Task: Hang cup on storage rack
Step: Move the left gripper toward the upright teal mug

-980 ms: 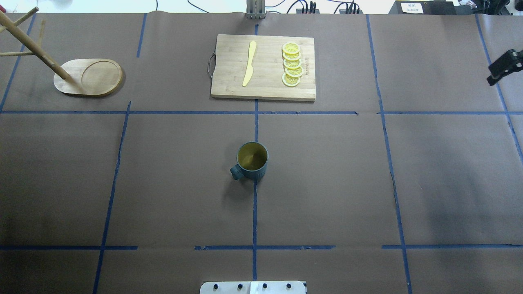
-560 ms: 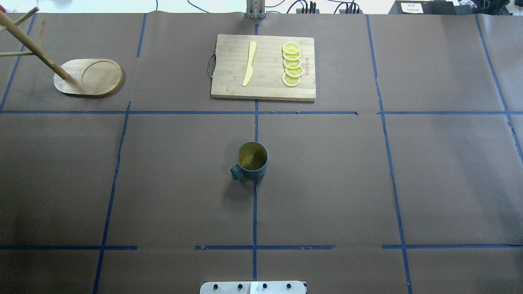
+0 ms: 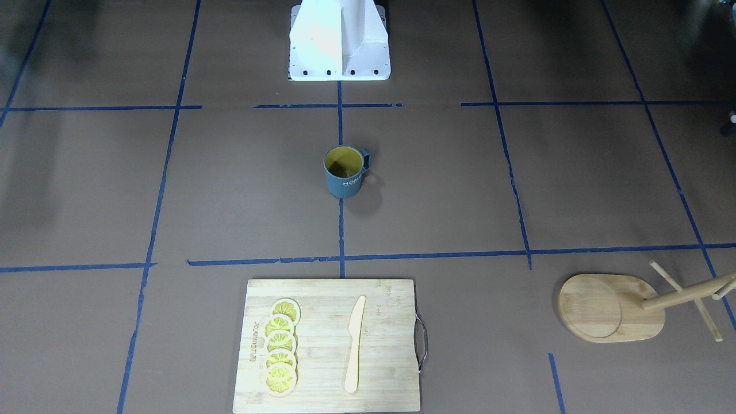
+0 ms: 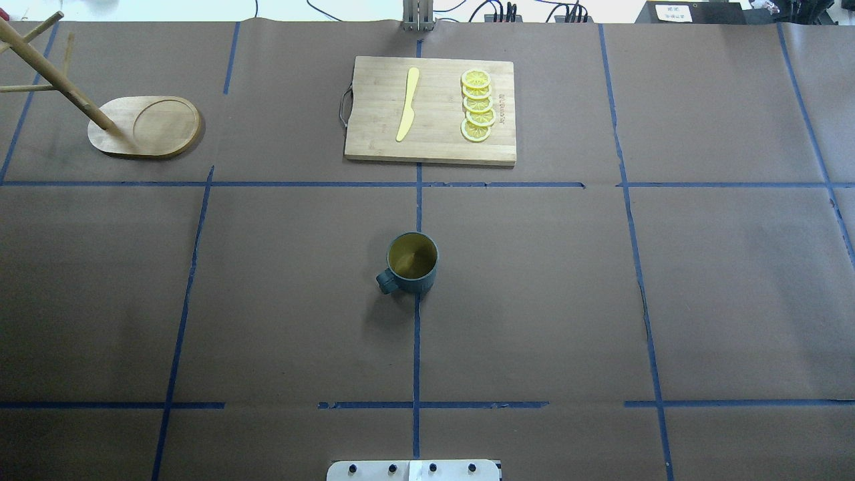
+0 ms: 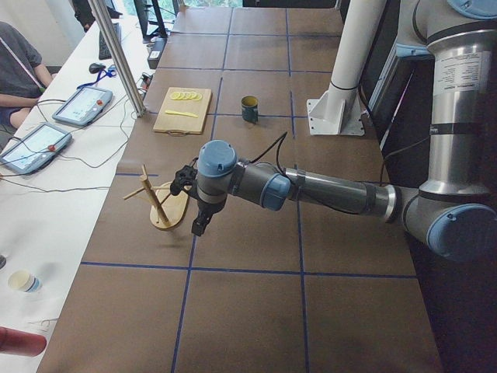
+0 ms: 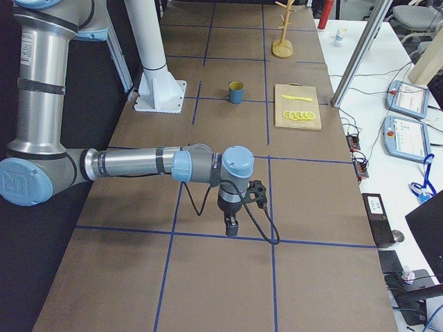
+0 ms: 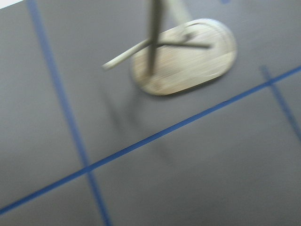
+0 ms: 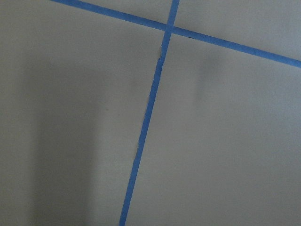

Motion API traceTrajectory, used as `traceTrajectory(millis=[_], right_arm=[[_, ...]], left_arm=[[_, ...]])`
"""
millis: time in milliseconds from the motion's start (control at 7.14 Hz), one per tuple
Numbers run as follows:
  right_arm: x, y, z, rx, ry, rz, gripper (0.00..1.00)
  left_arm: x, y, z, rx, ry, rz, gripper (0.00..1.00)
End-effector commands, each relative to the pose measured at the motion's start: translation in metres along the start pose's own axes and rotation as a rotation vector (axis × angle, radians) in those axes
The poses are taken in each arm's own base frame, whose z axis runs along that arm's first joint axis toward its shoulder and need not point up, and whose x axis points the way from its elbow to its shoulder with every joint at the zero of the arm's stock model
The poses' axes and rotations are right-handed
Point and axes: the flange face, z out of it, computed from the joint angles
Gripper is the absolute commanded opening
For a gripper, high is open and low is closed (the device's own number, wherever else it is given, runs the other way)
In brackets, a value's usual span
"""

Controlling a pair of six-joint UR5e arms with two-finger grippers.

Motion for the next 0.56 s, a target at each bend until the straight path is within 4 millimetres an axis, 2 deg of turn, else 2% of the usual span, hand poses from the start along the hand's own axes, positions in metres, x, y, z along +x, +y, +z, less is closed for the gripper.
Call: traceTrajectory(millis=[0,140,420], right_arm=[[0.0,0.0,0.0,0.002,-0.001,0.007,1.0],[-0.001,-0.001,-0.001,0.006,-0.002,0.003,1.0],[-0.001,-0.002,-0.001,0.006,0.0,0.003,1.0]], left_arm=[[0.065,-0.017,0.021,0.118,0.138,0.188,1.0],[0.096,-0.028,0.038,0.184,0.129,0.233,1.0],[0.18,-0.039,0.115,0.315,0.11,0.289,1.0]])
